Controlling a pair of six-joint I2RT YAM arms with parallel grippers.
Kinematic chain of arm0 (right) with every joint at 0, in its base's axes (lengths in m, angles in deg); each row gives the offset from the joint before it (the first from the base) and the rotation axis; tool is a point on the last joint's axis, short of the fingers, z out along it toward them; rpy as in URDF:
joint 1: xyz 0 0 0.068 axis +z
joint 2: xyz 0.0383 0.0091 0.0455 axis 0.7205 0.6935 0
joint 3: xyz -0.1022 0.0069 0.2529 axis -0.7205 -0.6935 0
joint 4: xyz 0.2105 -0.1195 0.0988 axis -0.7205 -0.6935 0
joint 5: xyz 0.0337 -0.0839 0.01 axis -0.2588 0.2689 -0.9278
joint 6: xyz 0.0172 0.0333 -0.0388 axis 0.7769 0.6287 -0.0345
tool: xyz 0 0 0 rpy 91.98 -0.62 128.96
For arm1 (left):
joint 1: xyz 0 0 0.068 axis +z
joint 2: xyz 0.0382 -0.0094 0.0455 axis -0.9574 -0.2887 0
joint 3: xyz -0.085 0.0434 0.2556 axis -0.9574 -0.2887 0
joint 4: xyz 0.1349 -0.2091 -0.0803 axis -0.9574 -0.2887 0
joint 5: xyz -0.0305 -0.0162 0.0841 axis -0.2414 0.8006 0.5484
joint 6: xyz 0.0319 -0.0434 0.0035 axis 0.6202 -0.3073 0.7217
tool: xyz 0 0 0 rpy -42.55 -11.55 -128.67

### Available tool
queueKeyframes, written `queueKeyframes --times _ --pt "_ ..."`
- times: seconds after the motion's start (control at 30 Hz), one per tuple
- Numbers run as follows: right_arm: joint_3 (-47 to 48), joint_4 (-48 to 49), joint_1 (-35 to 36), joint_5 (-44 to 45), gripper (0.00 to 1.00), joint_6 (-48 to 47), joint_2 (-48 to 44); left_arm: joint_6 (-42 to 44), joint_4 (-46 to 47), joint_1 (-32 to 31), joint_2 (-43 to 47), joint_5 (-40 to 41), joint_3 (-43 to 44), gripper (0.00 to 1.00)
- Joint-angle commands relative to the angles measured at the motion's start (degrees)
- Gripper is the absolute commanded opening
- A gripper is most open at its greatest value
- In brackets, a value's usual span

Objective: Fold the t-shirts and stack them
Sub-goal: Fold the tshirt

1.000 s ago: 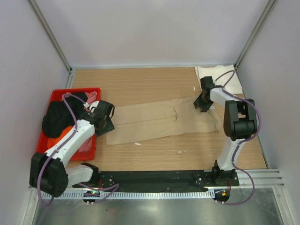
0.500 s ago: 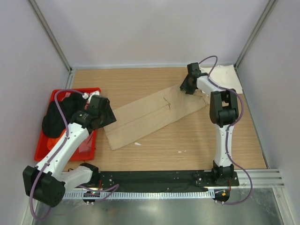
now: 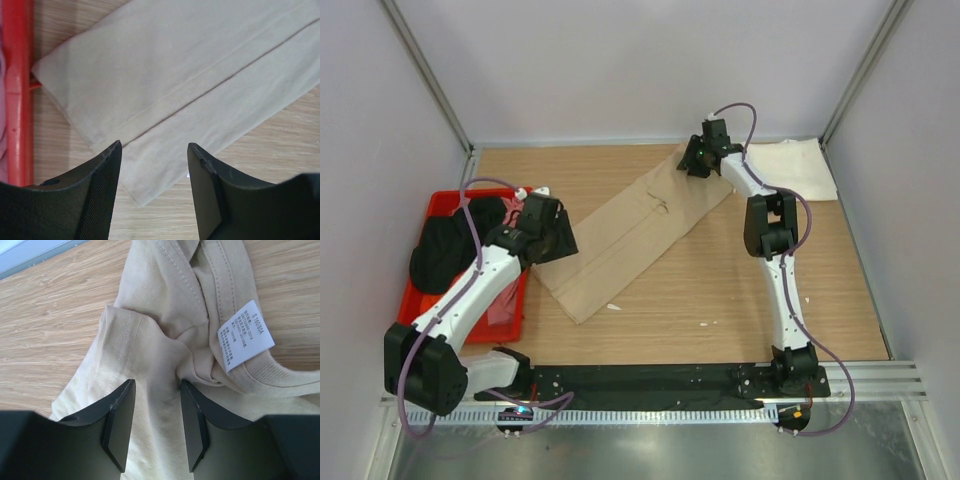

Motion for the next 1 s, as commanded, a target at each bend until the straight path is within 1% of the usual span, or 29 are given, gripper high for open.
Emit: queueKeyframes --times 0.0,0.1,0.23,0.37,0.53,0.63,0.67,0.83,0.87,0.97 --pt "1.26 -2.54 0.28 -0.58 0.48 -3.34 0.24 3.4 5.2 -0.23 -1.06 -7.37 -0.82 0.56" --pt "-2.25 -2.01 0.1 1.43 0.48 -3.52 -5.38 3.14 8.1 -0.84 -2.19 -13.95 -3.81 0.53" --pt "-8.92 -1.49 -0.34 2.67 0.48 -3.96 -14.95 2.0 10.39 -4.44 -4.39 -14.33 -6.63 0.52" --pt "-11.84 -3.76 -1.21 3.99 0.48 -4.22 -19.97 0.51 11.97 -8.13 -7.65 -13.62 -8.3 0.51" --pt "-15.7 -8.16 -2.62 10.66 0.46 -3.26 -23.59 -0.64 13.03 -8.84 -10.2 -11.78 -10.5 0.51" --pt "-21.92 -7.73 -4.11 13.38 0.46 -2.99 -26.05 -1.25 11.72 -8.84 -11.86 -8.09 -11.38 0.51" --pt "-23.17 -7.38 -4.64 13.57 0.45 -2.9 -26.49 -1.52 11.1 -8.84 -12.48 -6.69 -11.64 0.51" --pt "-27.22 -6.24 -9.81 14.54 0.42 -1.94 -27.54 -3.8 8.64 -8.93 -14.51 -5.19 -12.61 0.5" --pt "-28.27 -5.8 -10.53 13.75 0.39 -1.85 -27.46 -3.98 7.59 -9.02 -14.51 -4.84 -12.79 0.49" --pt "-29.59 -3.86 -12.29 10.51 0.36 -1.59 -26.49 -4.94 5.74 -9.37 -13.63 -2.38 -13.93 0.49"
